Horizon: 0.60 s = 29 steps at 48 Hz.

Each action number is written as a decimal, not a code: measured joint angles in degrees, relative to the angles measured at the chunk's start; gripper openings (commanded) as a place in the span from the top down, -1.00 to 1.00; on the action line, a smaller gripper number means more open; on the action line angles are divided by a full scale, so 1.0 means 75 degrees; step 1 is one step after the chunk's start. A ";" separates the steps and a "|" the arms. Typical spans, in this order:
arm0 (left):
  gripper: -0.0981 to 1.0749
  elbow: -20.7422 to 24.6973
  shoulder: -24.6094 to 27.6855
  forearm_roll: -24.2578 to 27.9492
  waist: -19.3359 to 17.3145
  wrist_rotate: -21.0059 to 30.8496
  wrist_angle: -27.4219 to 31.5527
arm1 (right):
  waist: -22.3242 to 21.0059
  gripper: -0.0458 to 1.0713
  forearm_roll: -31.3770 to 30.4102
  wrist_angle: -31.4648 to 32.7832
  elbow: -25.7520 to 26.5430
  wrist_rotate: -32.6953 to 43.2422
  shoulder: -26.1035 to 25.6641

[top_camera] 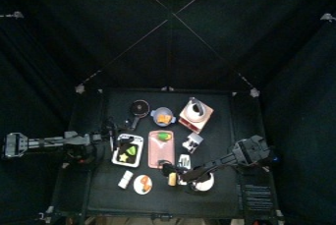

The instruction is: Place green sushi pieces to right of plate

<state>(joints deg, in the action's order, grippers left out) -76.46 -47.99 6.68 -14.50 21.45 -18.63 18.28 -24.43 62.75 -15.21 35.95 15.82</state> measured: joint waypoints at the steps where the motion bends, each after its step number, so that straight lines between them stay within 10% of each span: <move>1: -0.81 0.0000 0.0000 0.0000 0.0000 0.0000 0.0000 | 0.0000 -0.67 -0.0023 0.0035 0.0012 -0.0023 0.0012; 29: -0.81 0.0000 0.0000 0.0000 0.0000 0.0000 0.0000 | 0.0023 -0.67 0.0504 0.0305 0.1102 -0.0715 0.0070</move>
<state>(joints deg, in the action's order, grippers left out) -76.46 -47.99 6.68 -14.50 21.45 -18.63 18.46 -20.65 65.04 -6.94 30.59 16.35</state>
